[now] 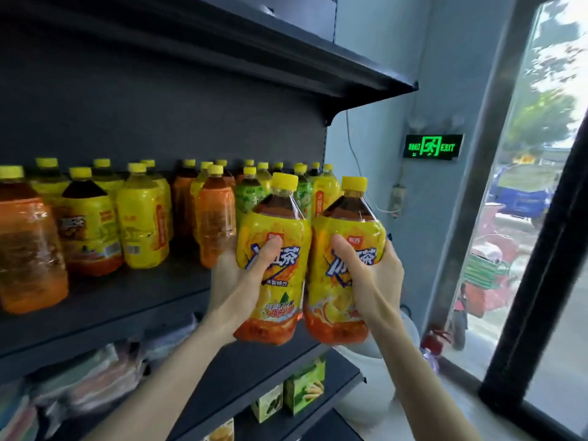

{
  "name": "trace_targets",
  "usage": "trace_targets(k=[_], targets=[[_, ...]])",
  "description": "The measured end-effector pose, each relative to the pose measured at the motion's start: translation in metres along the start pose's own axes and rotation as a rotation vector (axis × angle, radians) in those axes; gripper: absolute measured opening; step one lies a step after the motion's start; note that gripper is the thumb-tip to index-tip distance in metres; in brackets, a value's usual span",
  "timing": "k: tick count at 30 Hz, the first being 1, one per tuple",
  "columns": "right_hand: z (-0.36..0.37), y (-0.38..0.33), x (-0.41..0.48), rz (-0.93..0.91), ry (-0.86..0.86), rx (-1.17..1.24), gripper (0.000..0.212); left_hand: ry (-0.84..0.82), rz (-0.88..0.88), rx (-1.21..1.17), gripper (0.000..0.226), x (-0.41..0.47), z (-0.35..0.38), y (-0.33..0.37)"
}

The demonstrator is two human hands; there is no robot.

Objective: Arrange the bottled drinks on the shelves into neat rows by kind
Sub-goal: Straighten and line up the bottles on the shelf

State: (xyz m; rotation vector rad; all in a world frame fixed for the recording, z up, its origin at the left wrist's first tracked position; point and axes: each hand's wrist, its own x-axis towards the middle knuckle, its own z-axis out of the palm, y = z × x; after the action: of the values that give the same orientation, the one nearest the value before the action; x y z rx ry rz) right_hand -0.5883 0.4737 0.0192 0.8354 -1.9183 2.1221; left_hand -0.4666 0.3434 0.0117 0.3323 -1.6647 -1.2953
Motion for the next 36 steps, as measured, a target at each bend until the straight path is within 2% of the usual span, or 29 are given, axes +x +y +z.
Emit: trace_targets(k=[4, 10, 15, 19, 23, 27, 30, 33, 36], targets=[[-0.018, 0.029, 0.059, -0.007, 0.019, -0.038, 0.070, -0.005, 0.003, -0.024, 0.042, 0.041, 0.054, -0.023], [-0.057, 0.064, 0.150, -0.067, 0.064, -0.100, 0.070, -0.016, -0.008, -0.023, 0.036, 0.102, 0.147, -0.047], [-0.098, 0.098, 0.212, -0.085, 0.082, -0.088, 0.068, -0.018, -0.012, -0.020, 0.049, 0.133, 0.224, -0.067], [-0.130, 0.131, 0.258, -0.082, 0.034, -0.071, 0.066, 0.008, -0.014, -0.005, 0.061, 0.146, 0.282, -0.087], [-0.154, 0.160, 0.303, -0.068, -0.027, -0.048, 0.067, 0.092, -0.026, 0.012, 0.054, 0.154, 0.333, -0.102], [-0.157, 0.183, 0.342, -0.043, -0.084, -0.005, 0.068, 0.174, -0.030, 0.074, 0.068, 0.167, 0.363, -0.114], [-0.147, 0.198, 0.366, -0.018, -0.140, 0.009, 0.070, 0.229, -0.037, 0.082, 0.065, 0.186, 0.374, -0.126], [-0.131, 0.212, 0.392, -0.026, -0.195, 0.039, 0.072, 0.299, -0.044, 0.107, 0.078, 0.213, 0.380, -0.142], [-0.107, 0.227, 0.419, -0.018, -0.230, 0.070, 0.077, 0.346, -0.038, 0.134, 0.075, 0.242, 0.382, -0.156]])
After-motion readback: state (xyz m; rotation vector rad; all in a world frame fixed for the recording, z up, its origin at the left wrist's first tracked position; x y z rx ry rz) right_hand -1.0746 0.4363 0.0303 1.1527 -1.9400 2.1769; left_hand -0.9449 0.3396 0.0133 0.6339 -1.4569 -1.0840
